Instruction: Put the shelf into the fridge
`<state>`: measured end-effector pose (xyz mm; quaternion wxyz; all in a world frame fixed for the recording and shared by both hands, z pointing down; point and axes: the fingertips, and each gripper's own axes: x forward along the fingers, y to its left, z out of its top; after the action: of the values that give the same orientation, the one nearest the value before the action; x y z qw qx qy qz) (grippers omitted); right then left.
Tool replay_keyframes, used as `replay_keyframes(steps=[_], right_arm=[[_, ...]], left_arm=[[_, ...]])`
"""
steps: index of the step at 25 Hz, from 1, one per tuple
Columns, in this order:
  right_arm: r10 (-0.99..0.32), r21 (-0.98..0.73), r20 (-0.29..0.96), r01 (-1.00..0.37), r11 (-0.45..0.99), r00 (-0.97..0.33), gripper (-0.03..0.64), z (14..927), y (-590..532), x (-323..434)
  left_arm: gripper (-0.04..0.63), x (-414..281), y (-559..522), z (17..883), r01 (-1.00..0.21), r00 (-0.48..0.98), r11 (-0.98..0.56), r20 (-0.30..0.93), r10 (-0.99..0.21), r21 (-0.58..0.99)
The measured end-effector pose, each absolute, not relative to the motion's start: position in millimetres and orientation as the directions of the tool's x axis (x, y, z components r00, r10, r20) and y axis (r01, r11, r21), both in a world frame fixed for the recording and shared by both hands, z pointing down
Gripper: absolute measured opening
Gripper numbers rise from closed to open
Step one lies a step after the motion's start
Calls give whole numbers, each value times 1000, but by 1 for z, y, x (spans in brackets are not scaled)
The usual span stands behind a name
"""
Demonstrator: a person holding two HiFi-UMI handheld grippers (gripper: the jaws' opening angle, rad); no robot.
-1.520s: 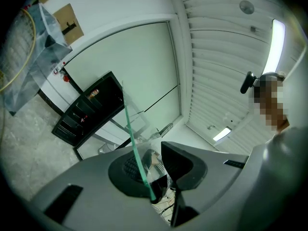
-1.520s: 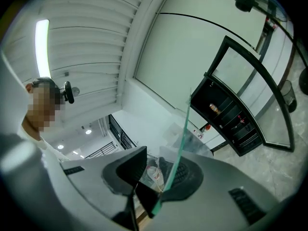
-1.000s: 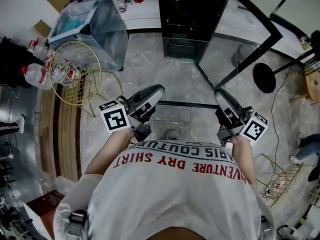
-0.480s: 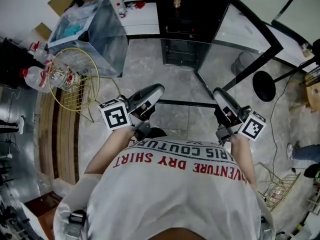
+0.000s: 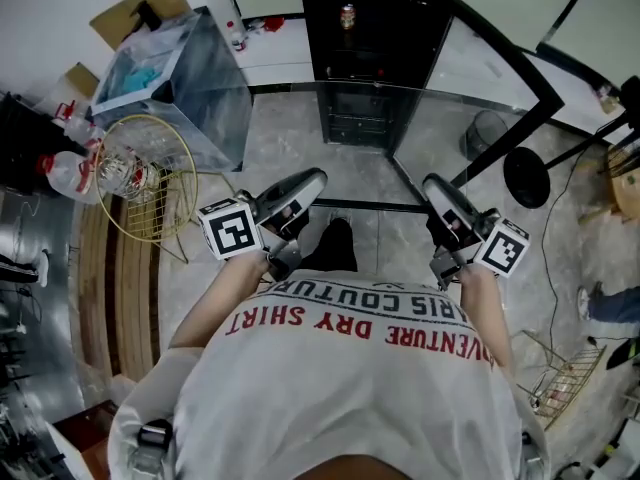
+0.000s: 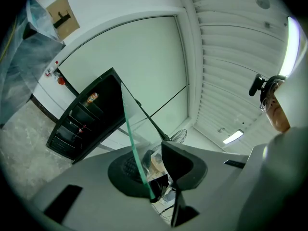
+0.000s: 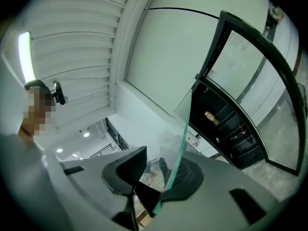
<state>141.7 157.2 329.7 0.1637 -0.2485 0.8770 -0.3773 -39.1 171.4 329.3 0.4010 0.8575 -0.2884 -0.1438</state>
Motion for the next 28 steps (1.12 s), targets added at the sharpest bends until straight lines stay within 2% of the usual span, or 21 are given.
replay_keyframes(steps=[16, 28], right_arm=[[-590, -758, -71, -342, 556, -804, 81, 337, 52, 125], [-605, -786, -31, -355, 507, -796, 81, 349, -77, 120]], left_arm=[[95, -56, 61, 339, -358, 816, -509, -3, -577, 783], [95, -60, -71, 351, -341, 829, -461, 30, -559, 819]])
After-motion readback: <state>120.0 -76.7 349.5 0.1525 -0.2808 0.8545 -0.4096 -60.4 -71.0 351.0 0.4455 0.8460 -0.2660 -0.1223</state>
